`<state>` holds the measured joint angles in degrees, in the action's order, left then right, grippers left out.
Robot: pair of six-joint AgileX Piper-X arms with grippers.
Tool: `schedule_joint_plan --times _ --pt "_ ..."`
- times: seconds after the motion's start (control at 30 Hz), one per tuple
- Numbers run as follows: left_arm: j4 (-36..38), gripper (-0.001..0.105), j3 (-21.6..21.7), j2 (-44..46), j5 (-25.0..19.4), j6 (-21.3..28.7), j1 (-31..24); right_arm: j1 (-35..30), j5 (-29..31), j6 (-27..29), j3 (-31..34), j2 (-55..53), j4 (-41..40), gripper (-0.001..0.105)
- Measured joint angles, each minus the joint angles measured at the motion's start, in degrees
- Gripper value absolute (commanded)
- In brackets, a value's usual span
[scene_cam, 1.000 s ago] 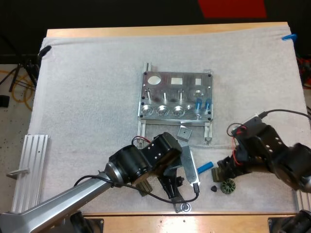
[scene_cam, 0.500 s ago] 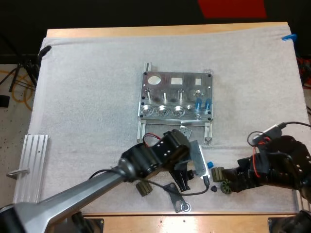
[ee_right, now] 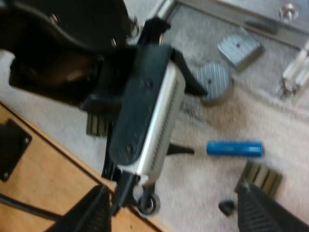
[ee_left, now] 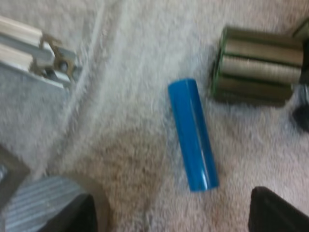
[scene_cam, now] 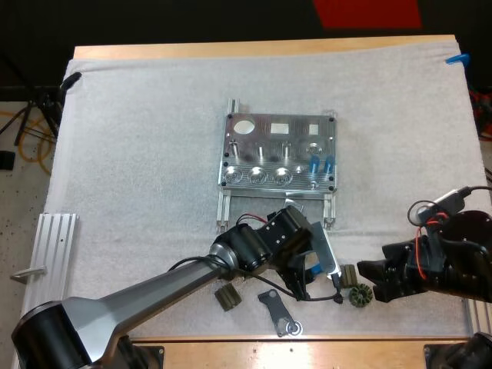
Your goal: Load cells from right to left
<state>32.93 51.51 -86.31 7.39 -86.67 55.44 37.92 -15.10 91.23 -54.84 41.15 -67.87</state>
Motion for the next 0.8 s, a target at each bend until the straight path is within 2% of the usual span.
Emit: schedule_joint_plan --times 0.33,0.8 --pt "-4.84 0.064 0.0 -0.95 0.23 -0.2 0.0 0.0 0.0 -0.12 0.0 0.0 -1.35 0.056" --pt "-5.66 0.064 0.0 -8.13 0.65 -0.2 0.0 0.0 0.0 -2.53 0.0 0.0 -1.43 0.056"
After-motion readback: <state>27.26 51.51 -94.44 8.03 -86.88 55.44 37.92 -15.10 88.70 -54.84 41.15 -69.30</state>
